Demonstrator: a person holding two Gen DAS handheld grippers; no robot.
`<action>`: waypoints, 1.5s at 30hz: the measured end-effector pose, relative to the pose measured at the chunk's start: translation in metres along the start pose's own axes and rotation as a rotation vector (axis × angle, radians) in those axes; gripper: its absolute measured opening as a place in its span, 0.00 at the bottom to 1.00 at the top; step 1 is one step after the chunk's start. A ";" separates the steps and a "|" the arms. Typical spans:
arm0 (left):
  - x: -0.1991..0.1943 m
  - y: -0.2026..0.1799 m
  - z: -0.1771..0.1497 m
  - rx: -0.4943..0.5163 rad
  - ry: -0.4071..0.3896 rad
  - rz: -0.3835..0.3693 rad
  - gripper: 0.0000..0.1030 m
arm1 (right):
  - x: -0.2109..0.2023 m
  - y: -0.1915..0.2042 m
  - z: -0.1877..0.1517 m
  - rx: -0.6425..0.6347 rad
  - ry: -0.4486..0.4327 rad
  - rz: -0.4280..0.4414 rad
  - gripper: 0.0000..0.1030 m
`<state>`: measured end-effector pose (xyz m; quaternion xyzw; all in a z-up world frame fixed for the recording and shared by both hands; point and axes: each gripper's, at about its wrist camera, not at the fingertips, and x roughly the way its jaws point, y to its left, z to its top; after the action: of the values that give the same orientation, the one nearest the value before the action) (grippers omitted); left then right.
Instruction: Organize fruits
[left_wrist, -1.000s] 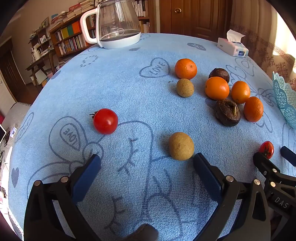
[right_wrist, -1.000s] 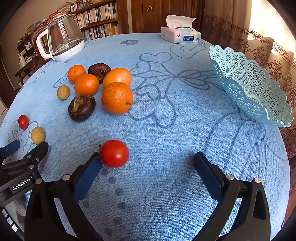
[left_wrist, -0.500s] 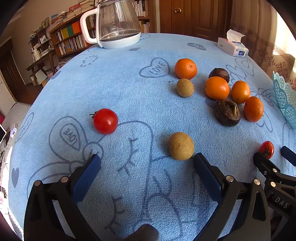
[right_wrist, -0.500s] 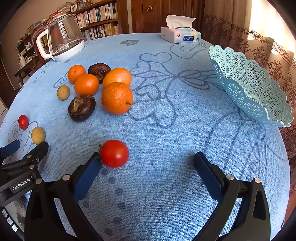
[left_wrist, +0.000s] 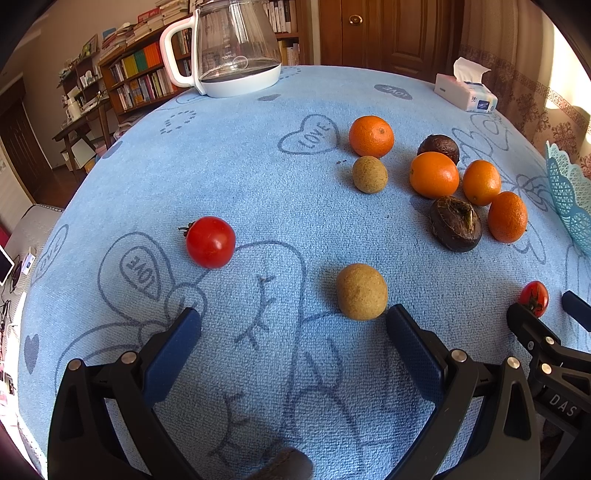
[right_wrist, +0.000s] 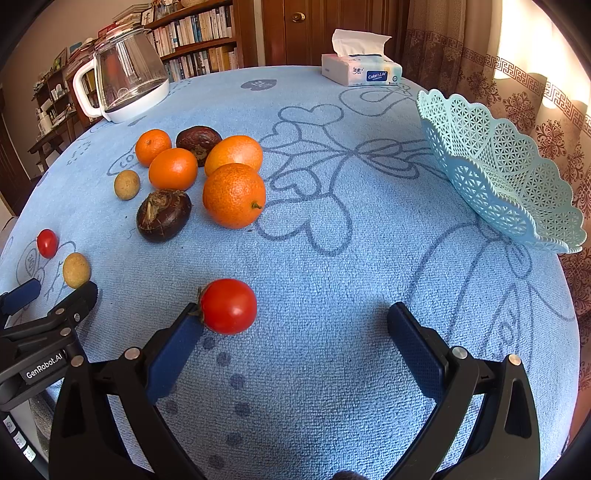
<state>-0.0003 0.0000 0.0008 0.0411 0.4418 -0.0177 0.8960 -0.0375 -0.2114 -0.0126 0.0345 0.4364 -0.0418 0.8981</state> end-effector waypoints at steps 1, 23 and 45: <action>0.000 0.000 0.000 0.000 0.000 0.000 0.95 | 0.000 0.000 0.000 0.000 0.000 0.001 0.98; 0.000 -0.002 0.000 0.002 0.001 0.002 0.95 | -0.002 -0.003 0.001 -0.031 -0.002 0.044 0.98; 0.002 -0.001 0.001 -0.003 -0.001 -0.006 0.95 | -0.001 -0.002 0.002 -0.054 0.010 0.052 0.98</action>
<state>0.0018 -0.0010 -0.0006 0.0385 0.4414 -0.0195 0.8963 -0.0369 -0.2131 -0.0109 0.0216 0.4409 -0.0063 0.8973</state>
